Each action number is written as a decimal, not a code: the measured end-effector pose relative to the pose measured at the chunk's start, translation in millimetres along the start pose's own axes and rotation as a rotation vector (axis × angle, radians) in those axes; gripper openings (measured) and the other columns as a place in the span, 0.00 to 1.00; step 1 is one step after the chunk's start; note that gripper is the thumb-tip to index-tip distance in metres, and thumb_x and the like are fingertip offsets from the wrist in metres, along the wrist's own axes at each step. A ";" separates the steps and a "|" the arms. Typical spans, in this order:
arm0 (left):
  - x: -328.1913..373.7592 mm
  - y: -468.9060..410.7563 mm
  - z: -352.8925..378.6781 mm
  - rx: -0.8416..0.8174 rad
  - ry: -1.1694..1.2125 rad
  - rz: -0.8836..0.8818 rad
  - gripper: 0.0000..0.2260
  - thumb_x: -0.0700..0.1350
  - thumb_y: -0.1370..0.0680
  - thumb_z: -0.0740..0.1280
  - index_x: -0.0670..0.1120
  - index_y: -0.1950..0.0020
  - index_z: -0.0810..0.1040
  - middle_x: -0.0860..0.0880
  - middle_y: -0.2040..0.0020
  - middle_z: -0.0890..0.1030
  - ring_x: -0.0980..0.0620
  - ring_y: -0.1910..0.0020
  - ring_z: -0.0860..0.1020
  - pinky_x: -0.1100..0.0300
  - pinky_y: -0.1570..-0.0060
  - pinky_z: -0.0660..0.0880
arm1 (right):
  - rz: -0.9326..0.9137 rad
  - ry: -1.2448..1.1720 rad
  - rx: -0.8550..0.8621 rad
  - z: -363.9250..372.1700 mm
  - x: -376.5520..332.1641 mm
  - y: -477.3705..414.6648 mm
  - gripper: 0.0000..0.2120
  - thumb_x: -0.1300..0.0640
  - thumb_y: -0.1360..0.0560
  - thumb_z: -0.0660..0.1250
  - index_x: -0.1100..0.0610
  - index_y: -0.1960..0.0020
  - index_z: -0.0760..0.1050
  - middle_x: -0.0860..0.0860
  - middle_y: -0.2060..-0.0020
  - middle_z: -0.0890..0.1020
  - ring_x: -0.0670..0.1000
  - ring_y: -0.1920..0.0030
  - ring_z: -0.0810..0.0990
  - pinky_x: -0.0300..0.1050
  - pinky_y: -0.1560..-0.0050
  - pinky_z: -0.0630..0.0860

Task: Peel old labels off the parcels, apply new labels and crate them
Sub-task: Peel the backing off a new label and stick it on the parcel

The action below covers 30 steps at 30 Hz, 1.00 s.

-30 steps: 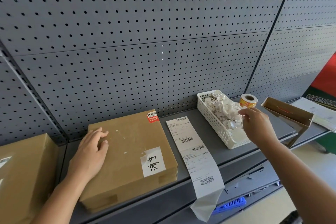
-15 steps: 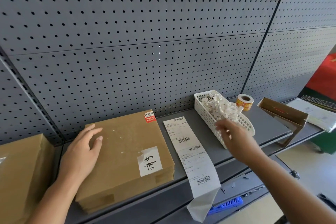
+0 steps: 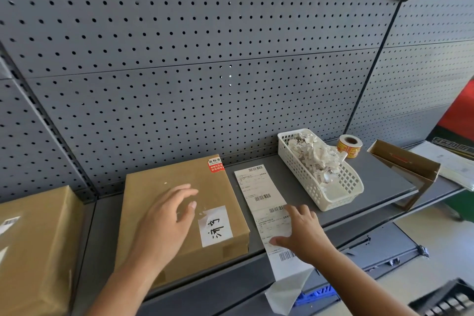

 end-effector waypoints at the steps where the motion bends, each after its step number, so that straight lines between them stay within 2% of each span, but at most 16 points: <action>1: 6.4 1.5 3.9 -0.010 0.000 0.016 0.12 0.52 0.18 0.63 0.61 0.35 0.77 0.69 0.33 0.72 0.68 0.34 0.68 0.60 0.36 0.72 | 0.025 -0.044 -0.015 -0.1 -1.6 -0.5 0.48 0.37 0.35 0.76 0.49 0.24 0.55 0.50 0.34 0.66 0.53 0.34 0.66 0.51 0.33 0.71; 3: 18.5 4.0 11.5 -0.035 0.003 0.042 0.12 0.53 0.18 0.62 0.61 0.35 0.77 0.69 0.33 0.71 0.72 0.36 0.67 0.65 0.37 0.69 | 0.064 -0.146 -0.045 0.1 -2.3 -2.9 0.47 0.42 0.34 0.78 0.48 0.25 0.56 0.49 0.36 0.68 0.52 0.35 0.68 0.52 0.34 0.73; 5: 27.5 5.3 19.0 -0.063 0.023 0.061 0.12 0.53 0.17 0.62 0.61 0.35 0.76 0.69 0.34 0.72 0.76 0.39 0.67 0.73 0.40 0.66 | 0.069 -0.266 -0.051 -2.2 -2.5 -4.2 0.39 0.49 0.31 0.77 0.47 0.27 0.59 0.47 0.39 0.73 0.49 0.40 0.74 0.51 0.41 0.78; 6: 31.7 5.6 22.3 -0.073 0.043 0.068 0.12 0.53 0.17 0.62 0.61 0.35 0.77 0.69 0.35 0.72 0.76 0.39 0.67 0.73 0.39 0.66 | 0.067 -0.342 -0.041 -4.6 -1.8 -4.9 0.33 0.52 0.28 0.75 0.47 0.29 0.61 0.47 0.41 0.75 0.47 0.44 0.78 0.49 0.46 0.81; 8: 39.3 4.9 28.2 -0.088 0.083 0.084 0.12 0.52 0.17 0.62 0.61 0.35 0.77 0.69 0.36 0.73 0.72 0.36 0.69 0.66 0.35 0.70 | 0.061 -0.515 -0.016 -15.2 -3.3 -3.1 0.23 0.57 0.23 0.69 0.47 0.32 0.65 0.45 0.46 0.79 0.45 0.51 0.82 0.44 0.56 0.84; 11: 51.1 1.8 35.6 -0.112 0.147 0.082 0.11 0.51 0.17 0.63 0.60 0.36 0.77 0.69 0.40 0.76 0.70 0.36 0.70 0.70 0.38 0.67 | 0.024 -0.756 0.018 -38.4 -7.2 1.4 0.16 0.60 0.20 0.65 0.45 0.36 0.70 0.49 0.49 0.81 0.46 0.54 0.85 0.45 0.58 0.84; 14: 61.8 -3.6 43.6 -0.136 0.291 0.018 0.09 0.49 0.18 0.65 0.60 0.39 0.78 0.65 0.44 0.79 0.66 0.43 0.76 0.70 0.45 0.73 | -0.058 -0.876 0.068 -60.5 -10.5 4.9 0.16 0.61 0.19 0.63 0.42 0.38 0.73 0.50 0.51 0.81 0.47 0.55 0.85 0.47 0.56 0.84; 17: 73.3 -12.9 50.5 -0.155 0.458 -0.086 0.08 0.45 0.18 0.67 0.57 0.42 0.78 0.61 0.49 0.81 0.65 0.49 0.78 0.73 0.53 0.73 | -0.123 -1.008 0.101 -75.3 -11.7 6.4 0.18 0.64 0.19 0.62 0.43 0.38 0.75 0.50 0.56 0.81 0.52 0.54 0.85 0.57 0.53 0.83; 19: 78.0 -22.0 56.0 -0.154 0.541 -0.143 0.08 0.44 0.19 0.68 0.56 0.43 0.77 0.58 0.50 0.82 0.64 0.50 0.79 0.72 0.52 0.73 | -0.168 -1.042 0.124 -81.7 -12.6 7.3 0.19 0.64 0.19 0.62 0.42 0.37 0.75 0.51 0.54 0.82 0.55 0.52 0.85 0.59 0.52 0.83; 21: 80.7 -30.8 60.9 -0.164 0.657 -0.211 0.08 0.43 0.19 0.68 0.54 0.42 0.77 0.54 0.50 0.84 0.59 0.51 0.82 0.64 0.49 0.78 | -0.204 -1.072 0.137 -86.4 -14.0 8.9 0.20 0.64 0.19 0.62 0.40 0.37 0.75 0.53 0.53 0.82 0.57 0.50 0.84 0.59 0.51 0.82; 25: 91.0 -43.3 62.6 -0.193 0.997 -0.380 0.07 0.40 0.18 0.66 0.42 0.41 0.77 0.46 0.50 0.86 0.48 0.48 0.84 0.56 0.47 0.82 | -0.260 -1.121 0.121 -91.8 -16.5 12.7 0.21 0.65 0.19 0.61 0.42 0.36 0.75 0.51 0.53 0.82 0.55 0.49 0.84 0.55 0.50 0.82; 30: 95.3 -50.6 63.9 -0.196 1.164 -0.476 0.05 0.40 0.19 0.67 0.40 0.45 0.79 0.42 0.49 0.86 0.46 0.49 0.84 0.50 0.43 0.80 | -0.309 -1.015 0.094 -90.6 -16.6 12.6 0.21 0.66 0.19 0.61 0.42 0.37 0.75 0.49 0.47 0.81 0.53 0.45 0.81 0.52 0.46 0.82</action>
Point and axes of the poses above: each hand's wrist, its own y-axis away from the middle knuckle, its own z-axis out of the palm, x = y × z, the point moved 2 cm from there along -y, towards the middle knuckle
